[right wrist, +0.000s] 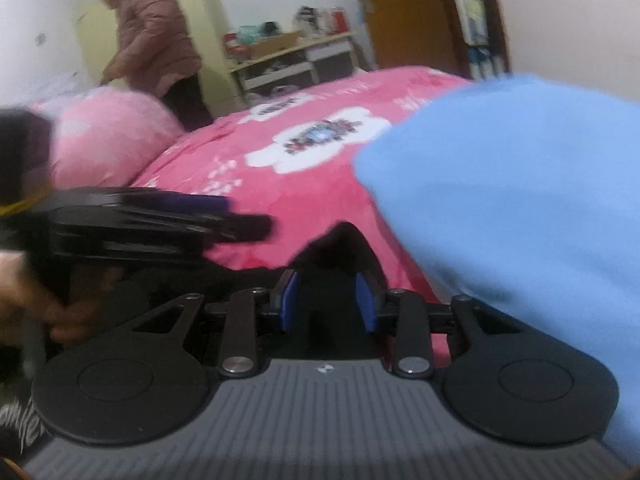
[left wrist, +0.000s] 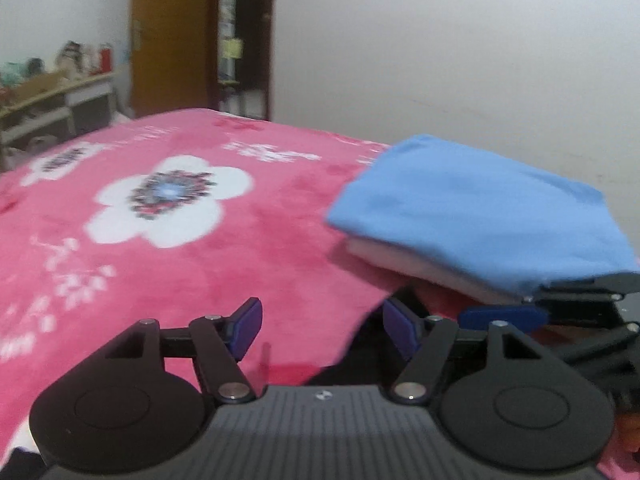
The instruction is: Fold clothes
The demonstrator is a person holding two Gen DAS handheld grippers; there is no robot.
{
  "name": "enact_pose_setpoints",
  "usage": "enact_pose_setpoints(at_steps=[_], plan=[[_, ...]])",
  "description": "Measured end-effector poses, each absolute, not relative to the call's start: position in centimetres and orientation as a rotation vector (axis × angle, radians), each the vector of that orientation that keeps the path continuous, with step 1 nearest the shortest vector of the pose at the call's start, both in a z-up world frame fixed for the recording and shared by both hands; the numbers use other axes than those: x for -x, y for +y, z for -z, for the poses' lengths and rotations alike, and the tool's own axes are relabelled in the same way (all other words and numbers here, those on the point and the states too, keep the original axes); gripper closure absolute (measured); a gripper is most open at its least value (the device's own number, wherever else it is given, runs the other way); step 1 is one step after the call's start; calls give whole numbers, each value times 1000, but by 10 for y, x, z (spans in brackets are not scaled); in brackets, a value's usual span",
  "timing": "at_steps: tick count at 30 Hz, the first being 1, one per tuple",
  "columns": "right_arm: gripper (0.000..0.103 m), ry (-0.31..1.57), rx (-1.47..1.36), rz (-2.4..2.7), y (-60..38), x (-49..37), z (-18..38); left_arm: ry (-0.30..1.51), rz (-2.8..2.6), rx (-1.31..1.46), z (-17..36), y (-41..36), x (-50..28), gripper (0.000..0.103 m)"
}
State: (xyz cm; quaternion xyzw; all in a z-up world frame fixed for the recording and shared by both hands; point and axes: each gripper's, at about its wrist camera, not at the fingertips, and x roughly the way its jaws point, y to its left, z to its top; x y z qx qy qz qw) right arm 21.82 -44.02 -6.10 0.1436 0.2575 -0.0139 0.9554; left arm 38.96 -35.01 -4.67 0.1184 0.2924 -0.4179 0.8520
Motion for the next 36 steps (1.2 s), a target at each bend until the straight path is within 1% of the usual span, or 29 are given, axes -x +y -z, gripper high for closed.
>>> enact_pose_setpoints(at_steps=[1, 2, 4, 7, 9, 10, 11, 12, 14, 18, 21, 24, 27, 29, 30, 31, 32, 34, 36], plan=[[55, 525, -238, 12, -436, -215, 55, 624, 892, -249, 48, -356, -390, 34], [53, 520, -210, 2, -435, -211, 51, 632, 905, -248, 50, -361, -390, 34], [51, 510, -158, -17, -433, -203, 42, 650, 927, -243, 53, -372, -391, 34], [51, 503, -193, -34, -443, -197, 37, 689, 931, -189, 59, -379, -398, 36], [51, 486, -213, -39, -447, -194, 33, 715, 933, -147, 62, -382, -402, 42], [51, 478, -224, -42, -449, -193, 31, 729, 934, -123, 64, -383, -405, 51], [51, 473, -229, -48, -450, -191, 30, 745, 936, -94, 66, -382, -407, 63], [51, 468, -234, -53, -452, -190, 28, 764, 936, -69, 67, -381, -409, 69], [51, 460, -249, -55, -456, -190, 29, 779, 925, -58, 69, -378, -410, 97], [51, 513, -230, -94, -452, -193, 35, 748, 914, -12, 61, -364, -409, 98], [48, 578, -177, -104, -441, -203, 45, 710, 914, 28, 48, -348, -405, 99], [46, 634, -135, -81, -434, -213, 57, 667, 936, 21, 34, -334, -395, 99], [46, 665, -152, -125, -433, -218, 67, 625, 949, 3, 23, -319, -385, 99], [50, 651, -148, -142, -432, -217, 66, 603, 939, -5, 17, -307, -379, 99], [69, 645, -146, -150, -432, -216, 66, 591, 927, -7, 14, -300, -377, 99], [93, 636, -144, -159, -431, -216, 65, 581, 917, -4, 12, -293, -374, 99], [95, 609, -151, -177, -431, -212, 60, 574, 906, 3, 9, -286, -373, 99], [98, 554, -166, -214, -429, -205, 50, 567, 885, 14, 5, -270, -370, 99], [98, 506, -171, -278, -420, -197, 39, 569, 862, 14, 3, -255, -366, 99]])
